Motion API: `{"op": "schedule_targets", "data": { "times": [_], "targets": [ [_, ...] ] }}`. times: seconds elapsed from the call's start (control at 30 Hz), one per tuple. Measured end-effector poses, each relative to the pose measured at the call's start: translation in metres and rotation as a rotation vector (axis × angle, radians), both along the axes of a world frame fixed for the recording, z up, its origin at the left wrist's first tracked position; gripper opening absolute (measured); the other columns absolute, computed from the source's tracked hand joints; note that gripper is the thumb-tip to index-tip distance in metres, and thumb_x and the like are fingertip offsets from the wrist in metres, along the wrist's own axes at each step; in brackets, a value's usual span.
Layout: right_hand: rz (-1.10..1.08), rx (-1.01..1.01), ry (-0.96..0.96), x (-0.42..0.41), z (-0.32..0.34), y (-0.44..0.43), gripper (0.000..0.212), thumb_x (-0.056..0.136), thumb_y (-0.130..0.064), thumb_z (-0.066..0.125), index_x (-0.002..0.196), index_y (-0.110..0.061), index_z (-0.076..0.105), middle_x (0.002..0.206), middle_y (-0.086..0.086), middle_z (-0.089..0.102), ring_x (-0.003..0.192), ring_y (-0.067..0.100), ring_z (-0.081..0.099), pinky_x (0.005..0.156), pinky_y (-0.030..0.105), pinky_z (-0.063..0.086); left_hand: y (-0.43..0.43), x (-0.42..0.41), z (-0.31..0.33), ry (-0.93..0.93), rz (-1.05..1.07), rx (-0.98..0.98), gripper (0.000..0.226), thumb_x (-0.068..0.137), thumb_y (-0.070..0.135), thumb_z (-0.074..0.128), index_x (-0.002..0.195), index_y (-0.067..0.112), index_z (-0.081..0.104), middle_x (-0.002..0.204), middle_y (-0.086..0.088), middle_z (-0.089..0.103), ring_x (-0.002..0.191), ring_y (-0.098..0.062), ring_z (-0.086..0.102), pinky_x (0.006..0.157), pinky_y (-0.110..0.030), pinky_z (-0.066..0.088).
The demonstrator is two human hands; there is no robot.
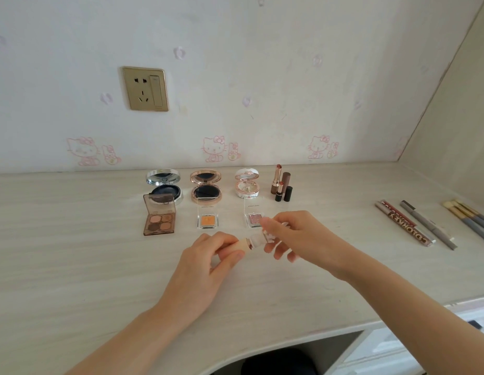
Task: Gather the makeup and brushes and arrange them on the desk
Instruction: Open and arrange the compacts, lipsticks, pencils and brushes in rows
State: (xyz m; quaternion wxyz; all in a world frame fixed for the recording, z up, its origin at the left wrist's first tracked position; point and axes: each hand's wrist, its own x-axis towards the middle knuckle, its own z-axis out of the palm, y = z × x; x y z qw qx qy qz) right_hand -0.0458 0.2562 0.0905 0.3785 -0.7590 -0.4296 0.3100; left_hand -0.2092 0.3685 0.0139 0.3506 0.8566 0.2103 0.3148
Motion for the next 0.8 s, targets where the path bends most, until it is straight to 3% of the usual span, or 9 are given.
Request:
{"op": "schedule_targets", "data": {
  "times": [0.07,0.2,0.3,0.4,0.5,0.63,0.7,0.8],
  "targets": [
    [0.026,0.002,0.008,0.0004,0.0,0.0001,0.031,0.093,-0.038,0.055,0.086,-0.009,0.065,0.074,0.002,0.071,0.061,0.011,0.063,0.058,0.027,0.047,0.0005,-0.0003,-0.0006,0.011,0.01,0.003,0.015,0.087,0.037,0.063,0.094,0.049,0.055,0.089,0.013,0.061,0.088,-0.006,0.058,0.077,-0.021,0.044],
    [0.099,0.042,-0.037,0.0055,0.0008,-0.0024,0.007,0.088,-0.019,0.063,0.093,-0.021,0.068,0.085,-0.002,0.068,0.071,0.011,0.066,0.061,0.024,0.053,0.0012,-0.0003,-0.0012,0.029,0.016,-0.005,0.016,0.087,0.038,0.062,0.092,0.051,0.054,0.088,0.013,0.061,0.089,-0.005,0.057,0.077,-0.019,0.044],
    [0.137,0.089,0.048,0.009,0.0028,-0.0043,0.022,0.082,-0.005,0.067,0.093,-0.024,0.07,0.084,-0.007,0.062,0.072,0.008,0.061,0.069,0.026,0.054,0.0,-0.0001,-0.0007,0.029,0.007,-0.018,0.013,0.087,0.04,0.061,0.092,0.05,0.055,0.088,0.015,0.061,0.091,-0.004,0.057,0.078,-0.017,0.043],
    [0.081,0.123,0.195,0.0078,0.0022,-0.0053,0.02,0.085,-0.02,0.069,0.104,-0.024,0.067,0.099,0.0,0.066,0.082,0.015,0.068,0.074,0.029,0.056,-0.0012,-0.0006,0.0007,0.025,0.015,-0.023,0.009,0.086,0.043,0.06,0.091,0.049,0.055,0.087,0.016,0.06,0.091,-0.002,0.055,0.076,-0.014,0.041],
    [-0.012,0.047,0.182,0.0035,-0.0004,-0.0016,0.027,0.089,-0.037,0.061,0.102,-0.014,0.064,0.092,0.005,0.068,0.073,0.02,0.069,0.065,0.031,0.054,-0.0009,-0.0007,0.0012,0.03,0.022,-0.016,0.01,0.086,0.042,0.061,0.092,0.048,0.055,0.087,0.016,0.06,0.09,-0.002,0.055,0.074,-0.017,0.043],
    [0.026,0.056,0.175,0.0014,-0.0027,-0.0011,0.017,0.091,-0.022,0.061,0.095,-0.007,0.067,0.08,0.009,0.068,0.062,0.016,0.063,0.057,0.027,0.049,-0.0008,-0.0008,0.0012,0.034,0.029,-0.023,0.011,0.086,0.04,0.063,0.091,0.047,0.056,0.088,0.014,0.061,0.089,-0.003,0.056,0.076,-0.022,0.044],
    [0.055,0.088,0.174,0.0046,-0.0019,-0.0037,0.011,0.088,-0.01,0.063,0.097,-0.012,0.068,0.088,0.008,0.067,0.07,0.016,0.066,0.063,0.027,0.053,-0.001,-0.0007,0.0017,0.03,0.031,-0.03,0.01,0.086,0.039,0.063,0.092,0.046,0.057,0.087,0.014,0.061,0.089,-0.003,0.056,0.077,-0.023,0.044],
    [0.101,0.103,0.291,0.0063,-0.0002,-0.0057,0.024,0.084,-0.003,0.066,0.101,-0.019,0.07,0.103,0.007,0.065,0.085,0.019,0.068,0.073,0.027,0.055,-0.001,-0.0005,0.0022,0.03,0.037,-0.042,0.01,0.086,0.04,0.063,0.093,0.045,0.058,0.088,0.014,0.062,0.091,0.0,0.056,0.077,-0.019,0.043]
  ]
}}
